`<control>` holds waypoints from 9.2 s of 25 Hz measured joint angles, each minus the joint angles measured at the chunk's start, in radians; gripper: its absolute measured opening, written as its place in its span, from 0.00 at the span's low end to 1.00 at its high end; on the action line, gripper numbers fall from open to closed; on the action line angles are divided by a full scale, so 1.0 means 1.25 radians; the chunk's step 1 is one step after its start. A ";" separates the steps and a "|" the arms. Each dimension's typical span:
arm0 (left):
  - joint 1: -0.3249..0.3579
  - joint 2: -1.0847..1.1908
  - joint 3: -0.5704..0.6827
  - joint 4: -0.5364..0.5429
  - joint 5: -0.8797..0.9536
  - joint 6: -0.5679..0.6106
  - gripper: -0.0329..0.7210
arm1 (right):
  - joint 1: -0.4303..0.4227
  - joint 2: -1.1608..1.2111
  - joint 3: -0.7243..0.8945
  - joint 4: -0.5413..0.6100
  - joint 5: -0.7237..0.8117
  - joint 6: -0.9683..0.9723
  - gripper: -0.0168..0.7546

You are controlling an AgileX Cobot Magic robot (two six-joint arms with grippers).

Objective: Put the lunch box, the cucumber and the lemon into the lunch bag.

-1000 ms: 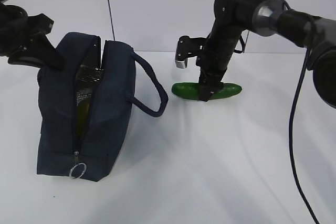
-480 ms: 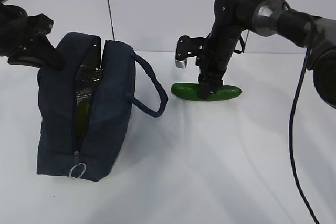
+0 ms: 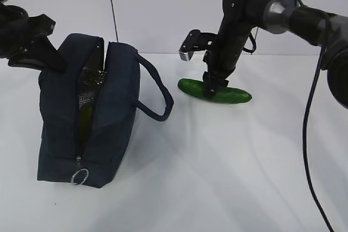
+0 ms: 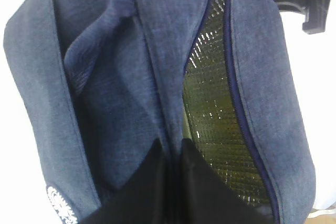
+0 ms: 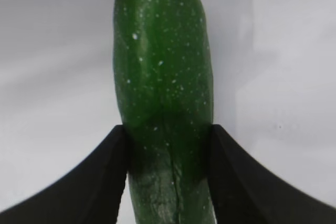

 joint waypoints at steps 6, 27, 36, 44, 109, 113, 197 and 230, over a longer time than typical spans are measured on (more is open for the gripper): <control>0.000 0.000 0.000 0.000 0.000 0.000 0.05 | 0.000 -0.060 0.000 -0.022 0.000 0.204 0.51; 0.000 0.000 0.000 0.000 -0.001 0.000 0.05 | 0.043 -0.396 0.027 0.281 0.013 0.716 0.51; 0.000 0.000 0.000 0.000 -0.002 0.000 0.05 | 0.067 -0.396 0.130 0.472 0.008 0.731 0.51; 0.000 0.000 0.000 0.000 -0.009 0.000 0.05 | 0.099 -0.396 0.222 0.576 -0.037 0.722 0.51; 0.000 0.000 0.000 -0.041 -0.028 0.000 0.05 | 0.140 -0.189 0.357 0.929 -0.169 0.242 0.51; 0.000 0.000 0.000 -0.041 -0.028 0.000 0.05 | 0.140 -0.187 0.357 0.939 -0.153 0.176 0.59; 0.000 0.000 0.000 -0.037 -0.024 0.006 0.05 | 0.128 -0.273 0.273 0.483 -0.033 0.463 0.15; -0.168 -0.008 0.008 -0.163 -0.088 0.113 0.05 | 0.127 -0.463 0.308 0.233 0.018 0.494 0.05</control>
